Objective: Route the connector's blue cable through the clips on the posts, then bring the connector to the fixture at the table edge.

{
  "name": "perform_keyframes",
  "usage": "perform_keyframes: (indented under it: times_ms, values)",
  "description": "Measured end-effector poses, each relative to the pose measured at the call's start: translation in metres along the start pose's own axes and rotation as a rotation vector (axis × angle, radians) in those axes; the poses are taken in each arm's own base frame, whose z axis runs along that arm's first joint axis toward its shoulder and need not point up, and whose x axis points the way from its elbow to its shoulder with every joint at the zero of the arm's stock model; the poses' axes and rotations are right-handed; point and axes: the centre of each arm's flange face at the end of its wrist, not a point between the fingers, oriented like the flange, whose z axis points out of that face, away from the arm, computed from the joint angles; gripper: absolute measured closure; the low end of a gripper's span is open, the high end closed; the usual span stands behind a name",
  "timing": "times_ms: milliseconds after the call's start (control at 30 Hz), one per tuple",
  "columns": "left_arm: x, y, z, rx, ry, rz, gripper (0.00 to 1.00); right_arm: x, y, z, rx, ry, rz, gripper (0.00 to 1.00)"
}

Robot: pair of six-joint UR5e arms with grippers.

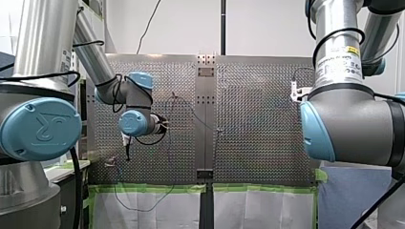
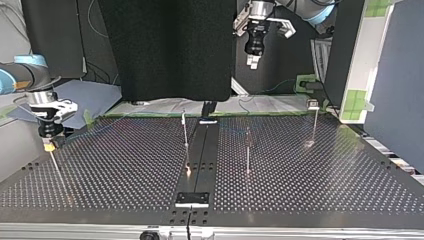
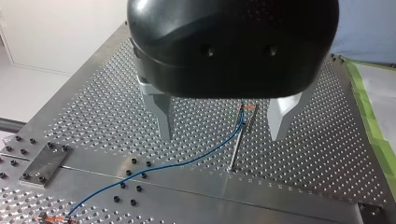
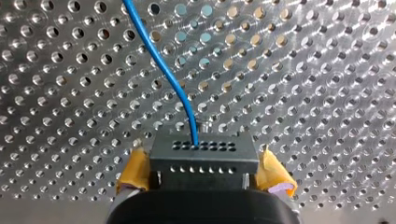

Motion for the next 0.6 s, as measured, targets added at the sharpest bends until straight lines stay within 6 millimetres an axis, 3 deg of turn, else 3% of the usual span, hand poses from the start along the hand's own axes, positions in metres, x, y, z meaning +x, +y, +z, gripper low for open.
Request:
perform_keyframes:
  times_ms: [600]
  values:
    - [0.0000,0.0000,0.0001,0.000,0.000,0.000,0.00,-0.0003,0.0066,-0.0010,-0.036,-0.003,0.001,0.02]
